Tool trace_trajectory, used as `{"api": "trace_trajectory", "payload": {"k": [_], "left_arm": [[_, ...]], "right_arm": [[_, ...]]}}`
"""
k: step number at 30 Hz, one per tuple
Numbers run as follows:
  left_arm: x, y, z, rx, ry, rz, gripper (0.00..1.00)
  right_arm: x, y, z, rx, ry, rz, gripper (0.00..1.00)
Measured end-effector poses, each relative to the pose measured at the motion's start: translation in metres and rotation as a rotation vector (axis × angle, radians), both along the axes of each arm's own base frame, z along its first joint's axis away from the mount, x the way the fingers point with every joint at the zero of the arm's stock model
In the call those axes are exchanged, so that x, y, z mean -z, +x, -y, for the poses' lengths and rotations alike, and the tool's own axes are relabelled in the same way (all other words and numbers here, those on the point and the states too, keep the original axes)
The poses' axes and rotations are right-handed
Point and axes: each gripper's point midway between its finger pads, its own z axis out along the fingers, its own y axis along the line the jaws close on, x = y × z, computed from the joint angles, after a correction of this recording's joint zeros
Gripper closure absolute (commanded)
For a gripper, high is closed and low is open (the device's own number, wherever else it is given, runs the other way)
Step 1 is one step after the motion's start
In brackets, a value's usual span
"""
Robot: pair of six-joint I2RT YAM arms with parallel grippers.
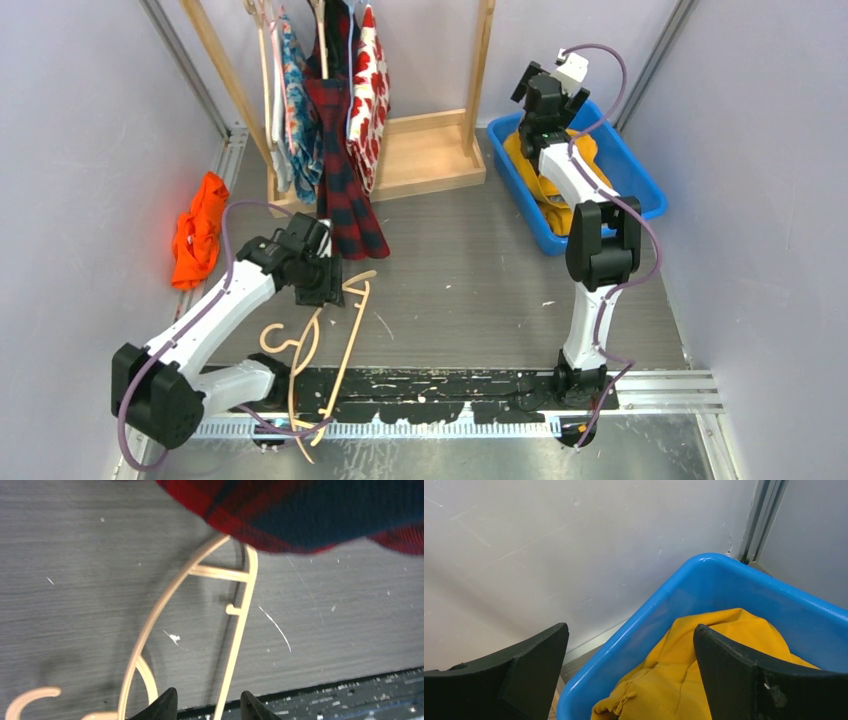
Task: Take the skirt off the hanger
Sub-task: Pick up the hanger at the center of the board.
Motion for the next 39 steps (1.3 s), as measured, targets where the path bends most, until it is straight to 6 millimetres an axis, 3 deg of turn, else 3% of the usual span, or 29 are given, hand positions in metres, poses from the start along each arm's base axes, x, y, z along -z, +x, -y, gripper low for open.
{"api": "trace_trajectory", "payload": {"k": [7, 16, 24, 39], "left_arm": [[0.02, 0.032, -0.011, -0.081, 0.059, 0.08, 0.48], [0.062, 0.03, -0.022, -0.143, 0.075, 0.023, 0.48], [0.077, 0.039, -0.022, -0.125, 0.087, 0.005, 0.43], [0.093, 0.047, -0.023, -0.066, 0.125, -0.034, 0.43]], "right_arm": [[0.001, 0.0, 0.01, 0.019, 0.021, 0.005, 0.0], [0.003, 0.0, 0.013, 0.024, 0.024, 0.002, 0.0], [0.004, -0.001, 0.014, 0.025, 0.024, -0.006, 0.0], [0.006, -0.001, 0.024, 0.043, 0.035, -0.006, 0.0]]}}
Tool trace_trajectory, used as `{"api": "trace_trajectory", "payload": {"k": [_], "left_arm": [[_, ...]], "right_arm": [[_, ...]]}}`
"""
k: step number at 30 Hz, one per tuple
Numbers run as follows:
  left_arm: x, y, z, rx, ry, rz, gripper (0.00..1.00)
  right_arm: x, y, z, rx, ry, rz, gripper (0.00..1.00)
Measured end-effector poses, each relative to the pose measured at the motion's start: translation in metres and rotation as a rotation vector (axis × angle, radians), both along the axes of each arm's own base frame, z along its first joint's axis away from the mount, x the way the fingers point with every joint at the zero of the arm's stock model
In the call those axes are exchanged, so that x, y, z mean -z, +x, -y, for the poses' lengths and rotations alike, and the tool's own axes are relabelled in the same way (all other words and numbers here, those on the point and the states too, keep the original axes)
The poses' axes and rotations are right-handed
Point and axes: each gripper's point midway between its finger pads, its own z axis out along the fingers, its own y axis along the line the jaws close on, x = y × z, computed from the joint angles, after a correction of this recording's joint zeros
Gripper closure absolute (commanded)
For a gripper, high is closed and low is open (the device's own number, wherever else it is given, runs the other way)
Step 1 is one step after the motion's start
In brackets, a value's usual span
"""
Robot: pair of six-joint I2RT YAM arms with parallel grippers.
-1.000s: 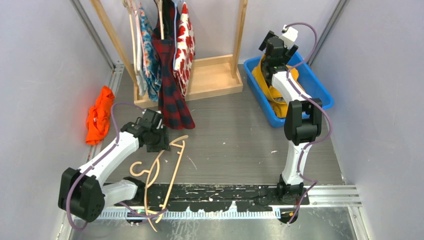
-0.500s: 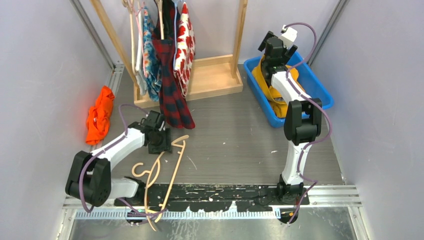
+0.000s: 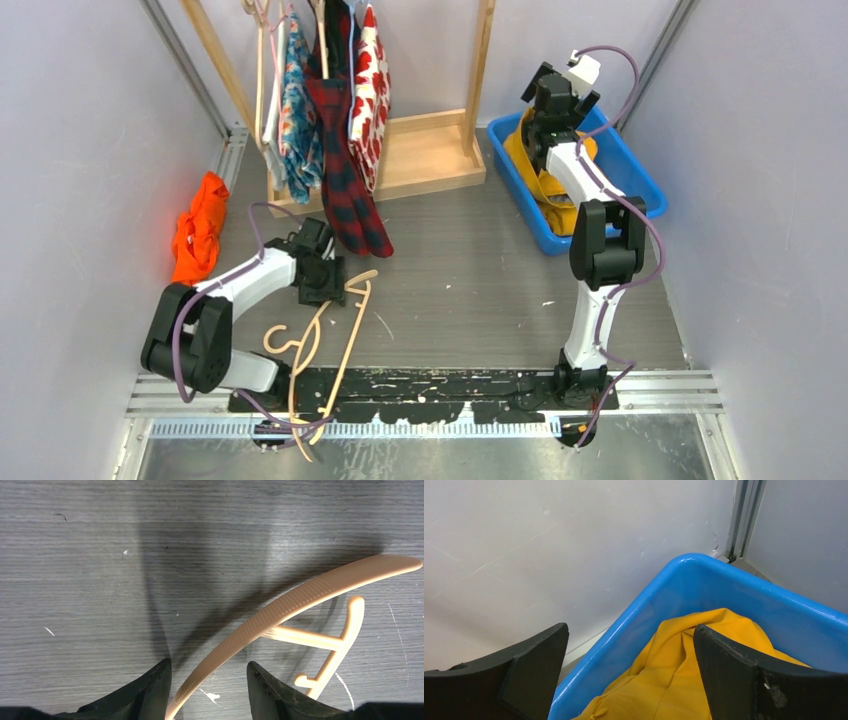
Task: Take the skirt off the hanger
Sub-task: Pick up the hanger at the center of the board.
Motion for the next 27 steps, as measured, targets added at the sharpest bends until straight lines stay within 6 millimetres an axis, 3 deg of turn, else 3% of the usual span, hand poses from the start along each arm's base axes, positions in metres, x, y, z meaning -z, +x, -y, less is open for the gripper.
{"api": "trace_trajectory", "payload": {"k": [2, 7, 9, 10, 22, 24, 27], "left_arm": [[0.001, 0.0, 0.001, 0.0, -0.004, -0.001, 0.44], [0.002, 0.008, 0.005, 0.0, -0.015, -0.005, 0.69], [0.002, 0.012, 0.008, 0.002, -0.022, -0.013, 0.93], [0.002, 0.013, 0.009, 0.015, -0.025, -0.017, 0.99], [-0.001, 0.02, 0.022, 0.114, -0.081, -0.017, 1.0], [-0.009, 0.02, 0.023, 0.13, -0.075, -0.026, 1.0], [-0.037, 0.037, 0.035, 0.167, -0.09, 0.021, 1.0]], "right_arm": [[0.0, 0.0, 0.003, 0.003, 0.0, 0.0, 0.0], [0.0, 0.0, 0.014, 0.017, 0.001, 0.0, 0.0], [0.0, 0.0, 0.018, 0.022, 0.001, 0.0, 0.0], [0.0, 0.0, 0.019, 0.024, 0.001, 0.0, 0.0], [0.015, -0.004, 0.023, 0.031, 0.002, -0.033, 0.0], [0.015, -0.003, 0.022, 0.031, 0.006, -0.031, 0.0], [0.016, -0.003, 0.021, 0.028, 0.015, -0.032, 0.0]]}}
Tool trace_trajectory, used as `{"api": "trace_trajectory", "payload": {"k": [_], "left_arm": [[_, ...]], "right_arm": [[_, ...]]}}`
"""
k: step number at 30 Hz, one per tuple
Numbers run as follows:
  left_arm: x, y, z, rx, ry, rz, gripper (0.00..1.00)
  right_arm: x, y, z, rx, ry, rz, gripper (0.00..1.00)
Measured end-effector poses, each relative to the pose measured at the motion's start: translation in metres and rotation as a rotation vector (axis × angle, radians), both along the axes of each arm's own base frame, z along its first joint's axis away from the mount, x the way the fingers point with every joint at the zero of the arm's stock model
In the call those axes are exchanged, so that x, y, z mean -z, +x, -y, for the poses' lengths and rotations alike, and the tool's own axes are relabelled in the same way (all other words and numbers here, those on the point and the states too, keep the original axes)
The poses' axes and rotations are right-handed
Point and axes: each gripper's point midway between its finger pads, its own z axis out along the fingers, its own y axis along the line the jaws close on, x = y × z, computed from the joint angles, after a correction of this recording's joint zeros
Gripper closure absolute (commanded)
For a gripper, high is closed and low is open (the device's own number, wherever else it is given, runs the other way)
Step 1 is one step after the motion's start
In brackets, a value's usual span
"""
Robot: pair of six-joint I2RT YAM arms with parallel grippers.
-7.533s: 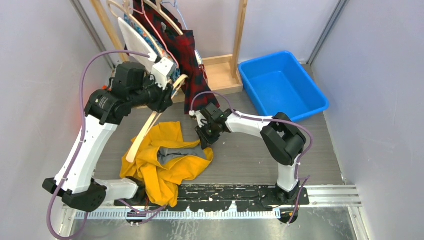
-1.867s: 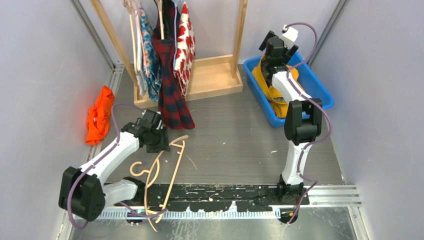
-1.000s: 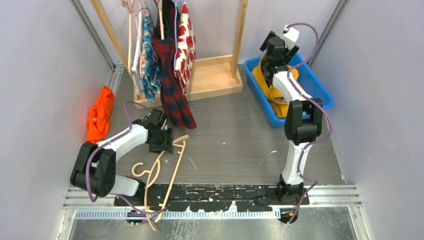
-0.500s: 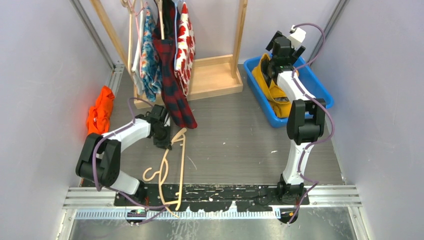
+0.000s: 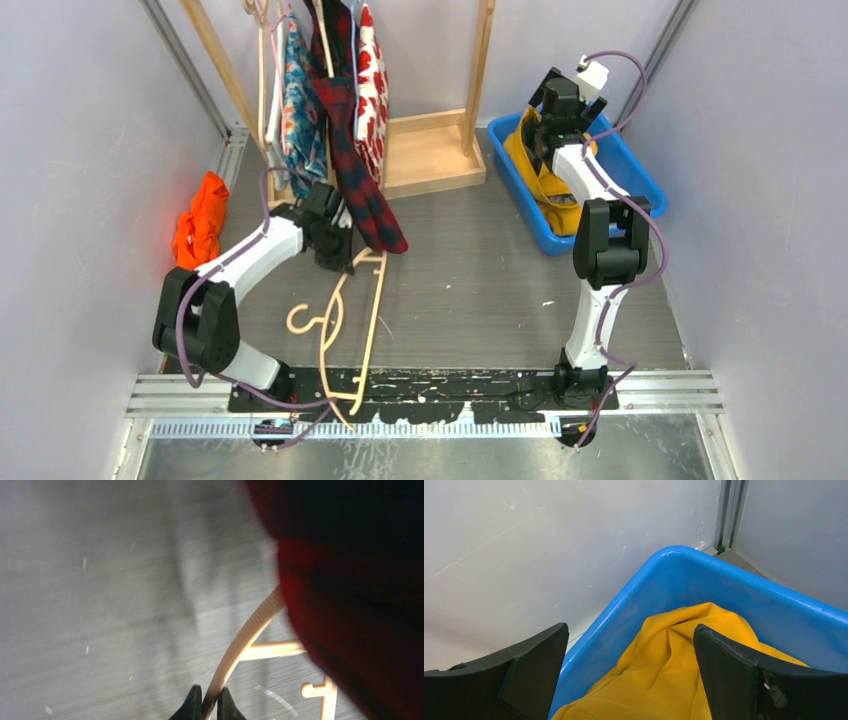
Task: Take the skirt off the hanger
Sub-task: Pick up the hanger at the center of the board.
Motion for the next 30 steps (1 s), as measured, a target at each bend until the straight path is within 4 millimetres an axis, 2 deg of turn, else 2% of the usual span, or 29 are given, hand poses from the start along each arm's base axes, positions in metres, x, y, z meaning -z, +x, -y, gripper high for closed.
{"api": "trace_trajectory", "payload": {"k": [2, 5, 8, 11, 15, 19, 23, 26, 30], "left_arm": [[-0.033, 0.019, 0.018, 0.059, -0.037, 0.081, 1.0], [-0.077, 0.035, 0.043, 0.154, -0.097, 0.18, 1.0], [-0.118, 0.039, 0.069, 0.266, -0.169, 0.249, 1.0], [-0.142, 0.039, 0.088, 0.351, -0.225, 0.294, 1.0], [-0.158, 0.052, 0.105, 0.416, -0.262, 0.324, 1.0], [-0.16, 0.075, 0.125, 0.47, -0.266, 0.34, 1.0], [-0.169, 0.102, 0.15, 0.477, -0.298, 0.375, 1.0], [-0.173, 0.116, 0.159, 0.504, -0.306, 0.416, 1.0], [-0.172, 0.118, 0.164, 0.512, -0.321, 0.411, 1.0]], "right_arm": [[0.001, 0.0, -0.001, -0.004, 0.009, 0.002, 0.0], [0.002, 0.001, -0.002, -0.009, 0.015, 0.0, 0.0], [0.002, 0.001, -0.003, -0.011, 0.018, -0.001, 0.0], [0.005, 0.0, -0.003, -0.014, 0.02, -0.005, 0.0], [0.013, 0.0, -0.006, -0.031, 0.026, -0.02, 0.0], [0.019, -0.001, -0.013, -0.071, 0.031, -0.036, 0.0], [0.019, -0.012, -0.024, -0.145, 0.046, -0.06, 0.02], [0.006, -0.025, -0.041, -0.247, 0.068, -0.072, 0.03], [-0.022, -0.05, -0.076, -0.421, 0.098, -0.054, 0.02]]}}
